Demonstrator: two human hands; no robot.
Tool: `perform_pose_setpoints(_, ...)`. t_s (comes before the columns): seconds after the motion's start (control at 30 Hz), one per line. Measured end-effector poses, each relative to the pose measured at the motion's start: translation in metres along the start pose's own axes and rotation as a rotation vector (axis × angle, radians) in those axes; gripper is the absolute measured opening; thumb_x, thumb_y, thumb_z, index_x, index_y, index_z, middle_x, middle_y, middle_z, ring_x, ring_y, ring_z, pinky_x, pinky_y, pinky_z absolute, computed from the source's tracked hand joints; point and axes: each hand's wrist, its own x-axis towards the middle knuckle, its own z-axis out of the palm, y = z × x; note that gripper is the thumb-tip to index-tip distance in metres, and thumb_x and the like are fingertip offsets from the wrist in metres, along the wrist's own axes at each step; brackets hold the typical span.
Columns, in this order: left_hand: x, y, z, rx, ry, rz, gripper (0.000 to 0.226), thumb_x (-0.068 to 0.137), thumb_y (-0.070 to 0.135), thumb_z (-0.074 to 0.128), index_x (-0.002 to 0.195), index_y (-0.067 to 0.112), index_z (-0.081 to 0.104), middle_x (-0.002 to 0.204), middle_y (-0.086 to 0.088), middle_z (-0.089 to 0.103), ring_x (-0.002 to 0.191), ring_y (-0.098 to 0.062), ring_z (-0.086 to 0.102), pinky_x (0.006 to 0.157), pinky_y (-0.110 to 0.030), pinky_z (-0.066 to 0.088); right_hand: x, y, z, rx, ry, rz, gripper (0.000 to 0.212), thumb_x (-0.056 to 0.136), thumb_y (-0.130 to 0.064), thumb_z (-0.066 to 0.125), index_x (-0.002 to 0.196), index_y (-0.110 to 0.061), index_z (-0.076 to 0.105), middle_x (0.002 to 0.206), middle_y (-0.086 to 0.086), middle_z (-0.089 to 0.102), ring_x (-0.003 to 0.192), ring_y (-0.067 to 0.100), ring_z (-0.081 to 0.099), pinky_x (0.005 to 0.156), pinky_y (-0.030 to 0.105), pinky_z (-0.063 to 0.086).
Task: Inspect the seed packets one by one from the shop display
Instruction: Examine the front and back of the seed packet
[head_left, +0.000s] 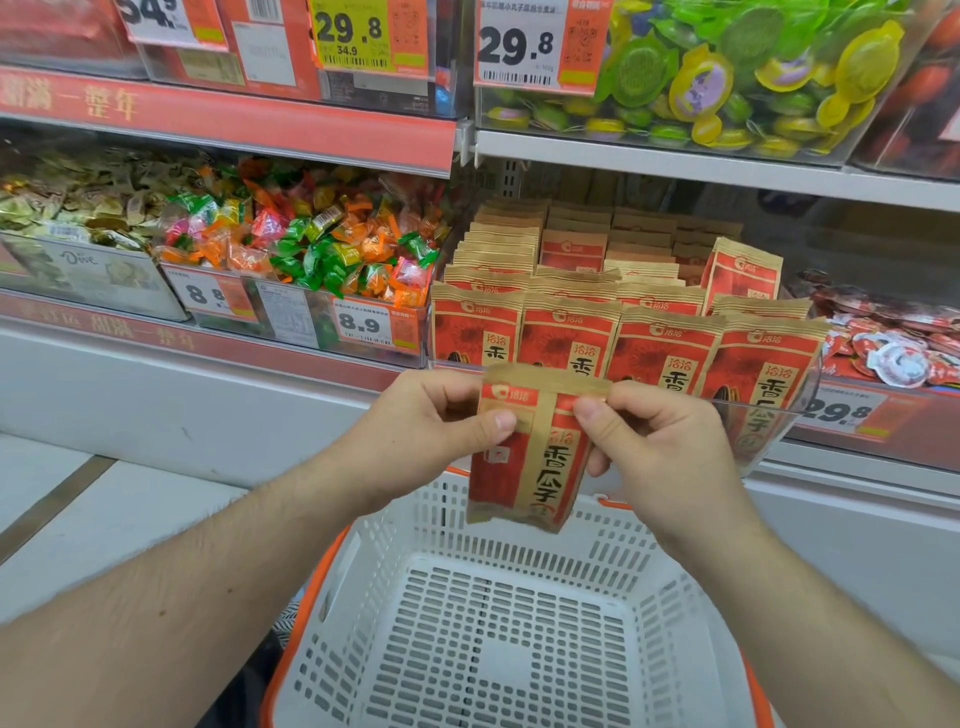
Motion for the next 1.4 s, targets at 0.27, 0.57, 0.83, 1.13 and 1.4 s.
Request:
perform_pose_setpoints(0.27, 0.001, 0.001, 0.006, -0.043, 0.008, -0.069, 0.027, 0.076, 0.023, 0.066, 0.102, 0.018, 0.074, 0.100, -0.003, 0.077, 0.093, -0.019, 0.074, 0.072, -0.029, 0.059, 0.004, -0.003, -0.003, 0.157, -0.093, 0.224, 0.023, 0.082, -0.029, 0.066, 0.097, -0.013, 0.070, 0.070, -0.002, 0.066, 0.056, 0.009, 0.055, 0.058, 0.025, 0.048)
perform_pose_setpoints(0.57, 0.000, 0.008, 0.005, -0.146, 0.040, -0.135, 0.035, 0.076, 0.026, 0.068, 0.108, 0.013, 0.070, 0.105, -0.011, 0.076, 0.091, -0.028, 0.073, 0.075, -0.048, 0.061, 0.001, 0.000, -0.003, 0.090, -0.272, 0.330, 0.020, 0.084, -0.023, 0.071, 0.102, -0.016, 0.072, 0.097, 0.010, 0.076, 0.082, 0.022, 0.070, 0.065, 0.024, 0.052)
perform_pose_setpoints(0.83, -0.005, 0.011, 0.003, -0.165, -0.089, -0.215, 0.040, 0.082, 0.019, 0.075, 0.120, 0.013, 0.063, 0.110, -0.013, 0.074, 0.093, -0.028, 0.074, 0.075, -0.052, 0.058, 0.003, -0.006, -0.010, 0.165, -0.330, 0.357, 0.050, 0.073, -0.035, 0.080, 0.115, -0.013, 0.066, 0.104, 0.012, 0.075, 0.094, 0.031, 0.071, 0.077, 0.044, 0.055)
perform_pose_setpoints(1.13, -0.004, 0.012, 0.003, -0.306, -0.141, -0.301, 0.037, 0.084, 0.026, 0.066, 0.120, 0.015, 0.064, 0.111, -0.016, 0.073, 0.088, -0.026, 0.074, 0.065, -0.041, 0.061, 0.004, -0.010, -0.013, 0.364, -0.414, 0.508, 0.068, 0.067, -0.031, 0.077, 0.125, -0.003, 0.055, 0.089, 0.023, 0.070, 0.059, 0.026, 0.064, 0.046, 0.029, 0.052)
perform_pose_setpoints(1.4, -0.002, 0.009, 0.000, -0.298, -0.158, -0.298, 0.045, 0.082, 0.029, 0.062, 0.124, 0.013, 0.064, 0.120, -0.020, 0.069, 0.093, -0.030, 0.071, 0.070, -0.041, 0.059, 0.005, -0.006, -0.012, 0.450, -0.446, 0.537, 0.091, 0.054, -0.040, 0.093, 0.126, 0.000, 0.055, 0.091, 0.024, 0.070, 0.058, 0.025, 0.067, 0.044, 0.028, 0.053)
